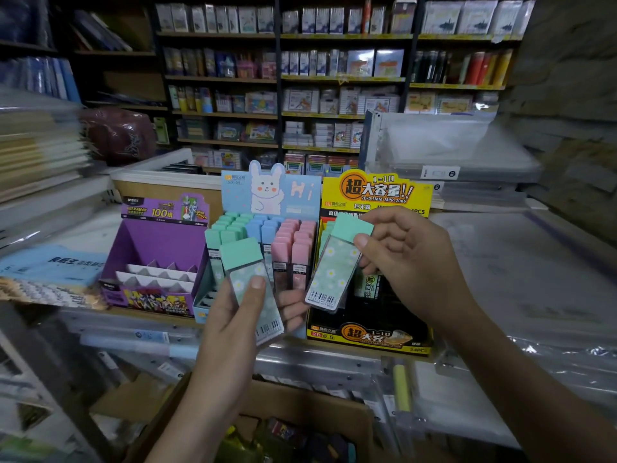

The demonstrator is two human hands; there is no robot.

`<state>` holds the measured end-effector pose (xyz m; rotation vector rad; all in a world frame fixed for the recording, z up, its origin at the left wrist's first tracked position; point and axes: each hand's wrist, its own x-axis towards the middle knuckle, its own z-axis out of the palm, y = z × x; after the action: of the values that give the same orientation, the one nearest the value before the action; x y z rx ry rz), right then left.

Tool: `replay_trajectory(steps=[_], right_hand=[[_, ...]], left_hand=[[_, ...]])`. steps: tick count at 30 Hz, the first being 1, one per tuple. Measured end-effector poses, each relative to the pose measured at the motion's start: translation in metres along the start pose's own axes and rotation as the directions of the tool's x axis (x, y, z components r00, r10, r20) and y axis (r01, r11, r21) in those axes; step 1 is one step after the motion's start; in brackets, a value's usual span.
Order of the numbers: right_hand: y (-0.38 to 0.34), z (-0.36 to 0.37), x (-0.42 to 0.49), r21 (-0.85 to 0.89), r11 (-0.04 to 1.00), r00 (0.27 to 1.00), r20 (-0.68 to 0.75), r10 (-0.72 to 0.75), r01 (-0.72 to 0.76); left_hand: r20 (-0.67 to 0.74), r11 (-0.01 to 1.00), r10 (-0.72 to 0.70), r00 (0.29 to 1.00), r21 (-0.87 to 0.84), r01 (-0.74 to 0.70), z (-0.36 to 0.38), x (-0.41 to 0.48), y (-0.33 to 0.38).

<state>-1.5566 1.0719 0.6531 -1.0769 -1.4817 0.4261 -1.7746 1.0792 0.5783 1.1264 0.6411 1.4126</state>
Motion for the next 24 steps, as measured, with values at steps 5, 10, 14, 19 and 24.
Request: replay_trajectory(steps=[5, 10, 14, 19, 24], right_hand=[[0.003, -0.001, 0.000, -0.160, 0.986, 0.998, 0.025, -0.052, 0.055], [0.005, -0.001, 0.001, -0.222, 0.971, 0.996, 0.033, -0.080, 0.085], [0.008, 0.000, 0.000, -0.261, 0.962, 0.996, 0.049, -0.075, 0.085], [0.009, 0.002, -0.001, -0.289, 0.954, 0.996, 0.061, -0.065, 0.080], [0.012, 0.003, 0.000, -0.287, 0.953, 0.994, 0.077, -0.077, 0.096]], left_hand=[[-0.027, 0.990, 0.081, 0.996, 0.120, -0.077, -0.011, 0.003, -0.004], [-0.057, 0.975, 0.113, 0.992, 0.197, -0.100, -0.015, 0.006, -0.008], [-0.054, 0.973, 0.107, 0.993, 0.209, -0.093, -0.016, 0.006, -0.010], [-0.049, 0.970, 0.102, 0.994, 0.225, -0.089, -0.017, 0.006, -0.011], [-0.028, 0.971, 0.105, 0.994, 0.219, -0.096, -0.016, 0.007, -0.010]])
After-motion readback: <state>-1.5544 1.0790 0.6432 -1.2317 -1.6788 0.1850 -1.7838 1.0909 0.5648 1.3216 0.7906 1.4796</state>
